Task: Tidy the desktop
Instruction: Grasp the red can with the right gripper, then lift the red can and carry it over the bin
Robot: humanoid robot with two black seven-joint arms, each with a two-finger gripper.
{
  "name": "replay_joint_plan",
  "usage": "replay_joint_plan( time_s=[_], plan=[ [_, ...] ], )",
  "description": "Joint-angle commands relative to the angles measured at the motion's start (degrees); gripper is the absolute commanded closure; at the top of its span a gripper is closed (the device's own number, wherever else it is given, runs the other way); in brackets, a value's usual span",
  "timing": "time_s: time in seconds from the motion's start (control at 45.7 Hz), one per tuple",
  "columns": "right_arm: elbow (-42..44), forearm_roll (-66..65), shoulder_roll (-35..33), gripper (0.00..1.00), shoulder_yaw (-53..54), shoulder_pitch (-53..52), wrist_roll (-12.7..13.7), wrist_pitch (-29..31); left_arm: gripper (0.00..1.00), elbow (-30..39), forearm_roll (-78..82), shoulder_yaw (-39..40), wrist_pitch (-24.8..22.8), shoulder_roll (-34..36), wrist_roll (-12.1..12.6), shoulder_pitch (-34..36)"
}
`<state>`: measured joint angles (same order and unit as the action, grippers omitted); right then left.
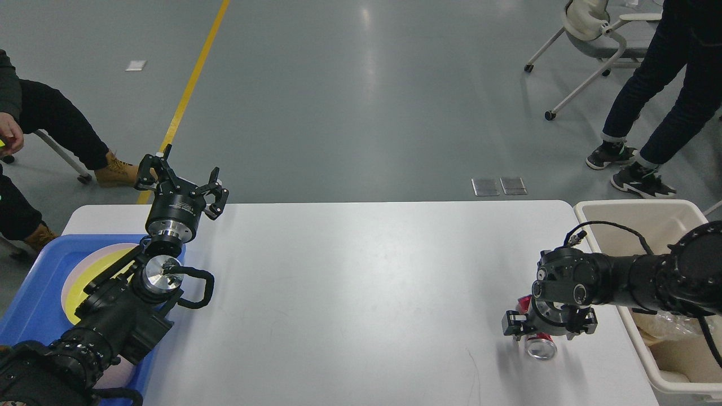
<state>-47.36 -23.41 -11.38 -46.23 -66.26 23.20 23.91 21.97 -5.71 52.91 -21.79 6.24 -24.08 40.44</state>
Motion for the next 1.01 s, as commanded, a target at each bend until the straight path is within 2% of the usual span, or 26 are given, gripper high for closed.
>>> replay_joint_plan(
  time_s=[0.0, 0.066, 0.131, 0.153, 0.569, 0.809, 0.897, 0.984],
  plan=[
    [0.25, 0.12, 0.04, 0.43, 0.0, 0.43, 0.35, 0.79, 0.04, 0.0, 0.0, 0.0, -0.01, 0.0, 0.0, 0.08],
    [0.16, 0.39, -0.22, 0.75, 0.09, 0.34, 0.44, 1.05, 0.04, 0.0, 0.0, 0.0, -0.01, 0.0, 0.0, -0.01],
    [0.25, 0.39, -0.4, 0.98, 0.09, 0.43, 0.53, 1.49, 0.04, 0.0, 0.0, 0.0, -0.01, 0.0, 0.0, -0.01],
    [0.25, 0.39, -0.4, 1.0, 0.09, 0.43, 0.53, 1.58, 0.04, 0.0, 0.0, 0.0, -0.01, 0.0, 0.0, -0.01],
    [-1.77, 0.83, -1.19, 1.0, 1.67, -3.61, 0.62, 7.55, 0.04, 0.0, 0.0, 0.0, -0.01, 0.0, 0.0, -0.01],
    [-11.95, 1.27, -11.9, 1.0, 1.58, -17.04, 0.62, 15.81, 0.04, 0.0, 0.0, 0.0, -0.01, 0.0, 0.0, -0.01],
    [-17.05, 1.18, -17.26, 1.0, 0.97, -24.95, 0.62, 20.29, 0.04, 0.0, 0.0, 0.0, -0.01, 0.0, 0.0, -0.01],
    [-19.43, 1.18, -21.92, 1.0, 0.44, -33.21, 0.7, 27.23, 0.04, 0.0, 0.0, 0.0, 0.08, 0.0, 0.0, -0.01]
  ],
)
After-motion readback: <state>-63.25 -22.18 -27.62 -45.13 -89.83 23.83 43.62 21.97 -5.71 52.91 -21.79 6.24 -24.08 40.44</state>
